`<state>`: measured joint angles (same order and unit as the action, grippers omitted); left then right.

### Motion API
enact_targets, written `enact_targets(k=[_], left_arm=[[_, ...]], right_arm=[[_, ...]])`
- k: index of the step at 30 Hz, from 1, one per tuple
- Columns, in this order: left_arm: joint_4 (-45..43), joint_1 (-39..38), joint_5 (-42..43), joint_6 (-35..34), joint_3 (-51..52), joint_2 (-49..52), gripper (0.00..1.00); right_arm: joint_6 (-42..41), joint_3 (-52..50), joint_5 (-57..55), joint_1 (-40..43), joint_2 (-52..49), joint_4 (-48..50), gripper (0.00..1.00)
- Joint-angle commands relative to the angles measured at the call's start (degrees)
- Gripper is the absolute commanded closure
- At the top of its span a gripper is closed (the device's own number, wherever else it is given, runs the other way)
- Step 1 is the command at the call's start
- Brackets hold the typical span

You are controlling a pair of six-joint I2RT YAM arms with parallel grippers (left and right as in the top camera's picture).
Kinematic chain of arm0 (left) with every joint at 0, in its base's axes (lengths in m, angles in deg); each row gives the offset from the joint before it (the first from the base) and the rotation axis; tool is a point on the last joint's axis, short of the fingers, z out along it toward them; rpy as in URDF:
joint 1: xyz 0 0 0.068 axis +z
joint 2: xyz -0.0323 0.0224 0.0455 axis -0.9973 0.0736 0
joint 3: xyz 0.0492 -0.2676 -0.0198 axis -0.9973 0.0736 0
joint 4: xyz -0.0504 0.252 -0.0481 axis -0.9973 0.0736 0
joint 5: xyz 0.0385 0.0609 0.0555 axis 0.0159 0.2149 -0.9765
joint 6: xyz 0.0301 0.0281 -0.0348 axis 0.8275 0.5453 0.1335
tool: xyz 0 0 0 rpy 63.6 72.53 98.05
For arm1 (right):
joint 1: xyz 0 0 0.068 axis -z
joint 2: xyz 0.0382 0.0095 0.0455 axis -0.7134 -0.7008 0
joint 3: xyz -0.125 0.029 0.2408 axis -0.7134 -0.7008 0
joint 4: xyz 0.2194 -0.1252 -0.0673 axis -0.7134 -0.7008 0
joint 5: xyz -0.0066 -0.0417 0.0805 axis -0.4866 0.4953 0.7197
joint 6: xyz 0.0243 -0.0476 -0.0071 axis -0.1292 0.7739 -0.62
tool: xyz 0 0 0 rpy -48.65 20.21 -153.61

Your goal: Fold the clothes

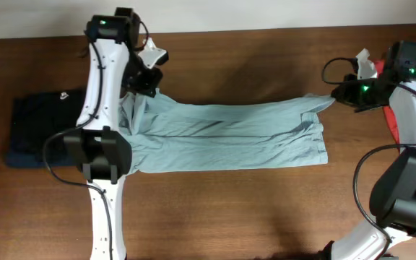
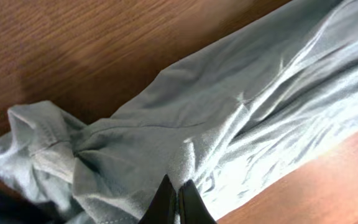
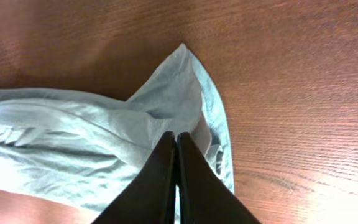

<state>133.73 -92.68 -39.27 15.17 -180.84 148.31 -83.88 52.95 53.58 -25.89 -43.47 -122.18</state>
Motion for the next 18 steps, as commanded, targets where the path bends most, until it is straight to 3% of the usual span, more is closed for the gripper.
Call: enact_targets(k=[1,7,18], left_arm=[[0.22,-0.31,-3.74,-4.83,2.43,-1.4,1.0],[0.2,-0.28,-1.75,-4.85,16.7,-5.53,1.0],[0.22,2.71,-1.75,-5.49,31.3,-14.36,0.99]], right_arm=[[0.66,0.83,-0.5,-0.85,1.11,-0.74,0.96],[0.61,0.83,-0.48,-0.92,1.11,-4.92,0.96],[0.55,-0.79,-1.9,-0.92,1.05,-14.53,0.96]])
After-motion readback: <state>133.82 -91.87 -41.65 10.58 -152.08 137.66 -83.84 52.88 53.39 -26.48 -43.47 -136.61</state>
